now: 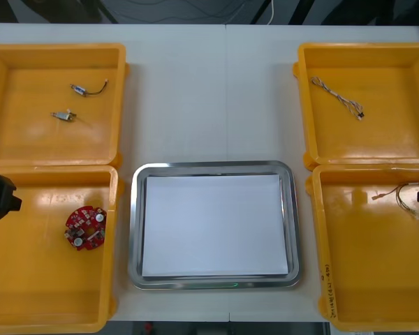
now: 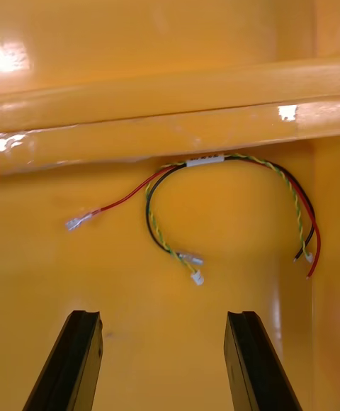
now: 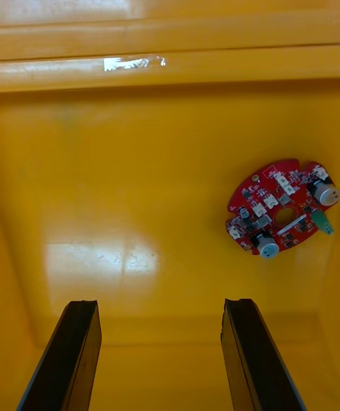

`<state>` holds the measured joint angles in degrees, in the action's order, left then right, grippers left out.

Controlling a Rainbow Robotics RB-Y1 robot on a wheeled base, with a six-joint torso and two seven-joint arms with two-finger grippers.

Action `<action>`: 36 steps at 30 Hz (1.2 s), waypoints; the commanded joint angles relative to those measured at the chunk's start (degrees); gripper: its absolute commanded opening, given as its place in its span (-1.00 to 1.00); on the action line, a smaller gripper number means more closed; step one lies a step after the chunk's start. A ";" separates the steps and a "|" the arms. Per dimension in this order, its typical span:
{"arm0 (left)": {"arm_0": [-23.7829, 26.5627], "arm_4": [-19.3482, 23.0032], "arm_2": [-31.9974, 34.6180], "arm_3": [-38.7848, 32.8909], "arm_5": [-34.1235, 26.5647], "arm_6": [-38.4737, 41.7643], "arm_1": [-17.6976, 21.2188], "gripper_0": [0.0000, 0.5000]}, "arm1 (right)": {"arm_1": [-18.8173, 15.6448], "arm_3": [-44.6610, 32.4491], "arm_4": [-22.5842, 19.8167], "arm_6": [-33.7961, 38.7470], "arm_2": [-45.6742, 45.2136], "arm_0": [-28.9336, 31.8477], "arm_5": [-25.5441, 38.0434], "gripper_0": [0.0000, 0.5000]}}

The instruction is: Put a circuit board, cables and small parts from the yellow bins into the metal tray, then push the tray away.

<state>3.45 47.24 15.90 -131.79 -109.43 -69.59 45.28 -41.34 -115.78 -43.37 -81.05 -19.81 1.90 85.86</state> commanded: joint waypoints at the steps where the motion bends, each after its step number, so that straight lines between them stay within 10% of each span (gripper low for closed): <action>1: -3.10 -2.68 -3.24 -3.13 2.99 -0.73 0.59 1.00 | -2.34 2.75 -0.49 -2.97 1.53 1.09 -3.69 1.00; 36: -13.47 -15.16 -21.17 -4.53 29.01 9.56 5.69 1.00 | -2.34 15.67 0.92 -10.53 9.26 0.56 -17.84 1.00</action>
<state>-8.31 33.56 -3.10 -134.47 -81.47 -68.11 48.04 -41.37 -100.19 -43.00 -89.55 -12.00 1.98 69.05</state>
